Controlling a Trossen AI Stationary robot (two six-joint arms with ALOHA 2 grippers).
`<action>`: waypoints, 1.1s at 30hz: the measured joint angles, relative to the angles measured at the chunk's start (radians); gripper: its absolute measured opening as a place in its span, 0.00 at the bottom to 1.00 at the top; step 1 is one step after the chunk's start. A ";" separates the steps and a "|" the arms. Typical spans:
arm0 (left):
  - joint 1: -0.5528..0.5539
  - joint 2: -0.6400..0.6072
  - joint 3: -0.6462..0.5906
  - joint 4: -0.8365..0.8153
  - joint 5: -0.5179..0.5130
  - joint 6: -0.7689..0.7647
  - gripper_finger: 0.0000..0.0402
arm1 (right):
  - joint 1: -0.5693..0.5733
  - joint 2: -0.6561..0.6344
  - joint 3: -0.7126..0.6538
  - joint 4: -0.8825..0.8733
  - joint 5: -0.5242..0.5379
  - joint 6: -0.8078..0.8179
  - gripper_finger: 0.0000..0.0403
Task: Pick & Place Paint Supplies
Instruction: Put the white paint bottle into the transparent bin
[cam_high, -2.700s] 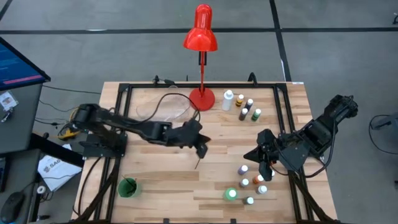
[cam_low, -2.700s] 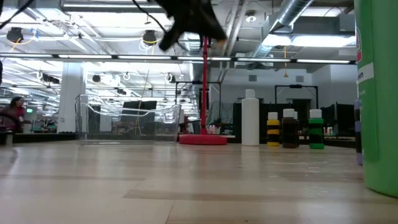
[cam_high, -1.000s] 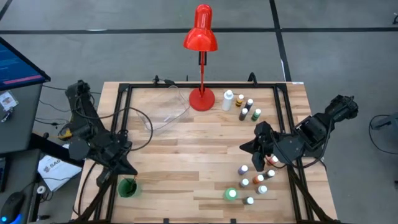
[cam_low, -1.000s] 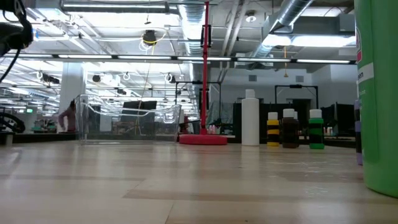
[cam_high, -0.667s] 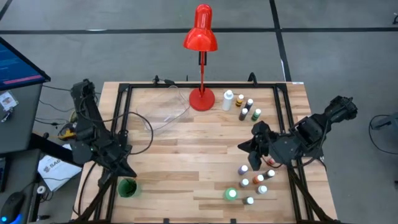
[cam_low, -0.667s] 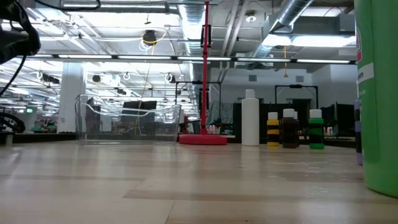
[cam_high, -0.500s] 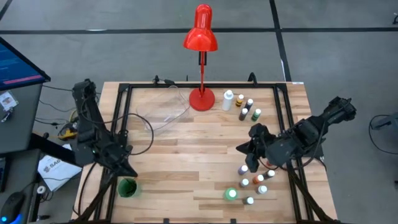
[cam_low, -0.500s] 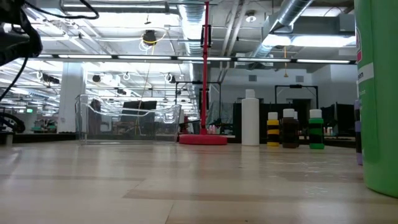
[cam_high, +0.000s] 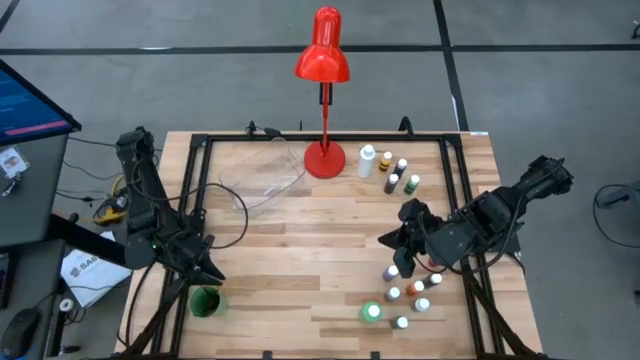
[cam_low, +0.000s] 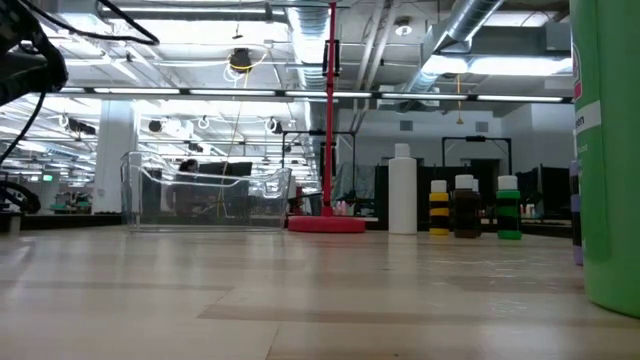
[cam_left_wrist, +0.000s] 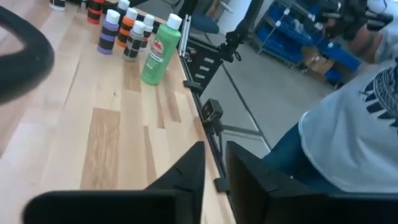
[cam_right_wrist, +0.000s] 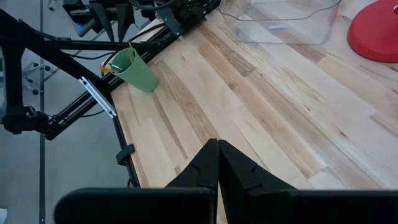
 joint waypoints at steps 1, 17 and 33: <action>0.000 0.000 0.000 0.015 -0.009 -0.009 0.19 | 0.000 0.000 0.000 0.000 0.000 0.000 0.00; 0.105 0.011 0.076 1.047 -0.400 0.657 0.38 | -0.157 -0.010 0.000 0.117 0.106 -0.195 0.00; 0.548 0.450 0.517 1.029 -0.600 1.167 0.52 | -0.232 -0.175 0.002 -0.129 0.108 -0.242 0.01</action>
